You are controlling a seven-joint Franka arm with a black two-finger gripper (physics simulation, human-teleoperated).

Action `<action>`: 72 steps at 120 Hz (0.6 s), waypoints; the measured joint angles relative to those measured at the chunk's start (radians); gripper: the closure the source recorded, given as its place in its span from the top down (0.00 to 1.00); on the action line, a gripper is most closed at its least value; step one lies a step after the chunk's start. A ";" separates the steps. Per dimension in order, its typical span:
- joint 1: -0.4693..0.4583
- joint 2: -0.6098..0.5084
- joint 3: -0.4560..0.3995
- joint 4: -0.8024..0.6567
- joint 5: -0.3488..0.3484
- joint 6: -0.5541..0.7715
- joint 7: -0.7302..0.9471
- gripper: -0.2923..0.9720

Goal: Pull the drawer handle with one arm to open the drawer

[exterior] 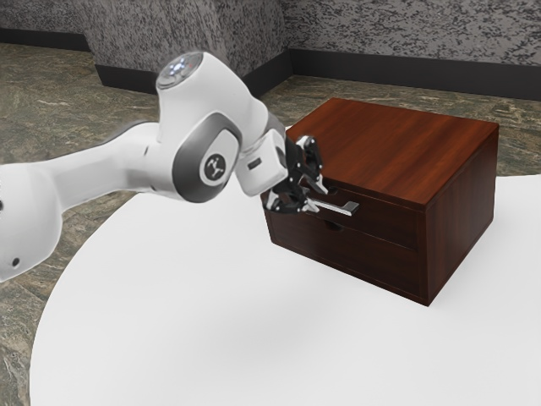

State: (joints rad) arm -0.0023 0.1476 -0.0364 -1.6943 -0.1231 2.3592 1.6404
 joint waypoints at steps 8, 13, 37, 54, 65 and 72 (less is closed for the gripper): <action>0.000 0.001 0.000 -0.006 -0.001 0.004 -0.003 0.31; -0.001 0.001 0.000 -0.012 -0.002 0.006 -0.005 0.30; -0.002 -0.006 -0.001 -0.040 -0.002 0.019 -0.013 0.26; -0.002 -0.036 -0.001 -0.079 -0.002 0.022 -0.017 0.21; -0.002 -0.077 -0.002 -0.123 -0.001 0.024 -0.019 0.19; -0.002 -0.100 -0.002 -0.151 -0.001 0.026 -0.020 0.18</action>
State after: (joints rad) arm -0.0043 0.0480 -0.0383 -1.8451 -0.1244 2.3856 1.6199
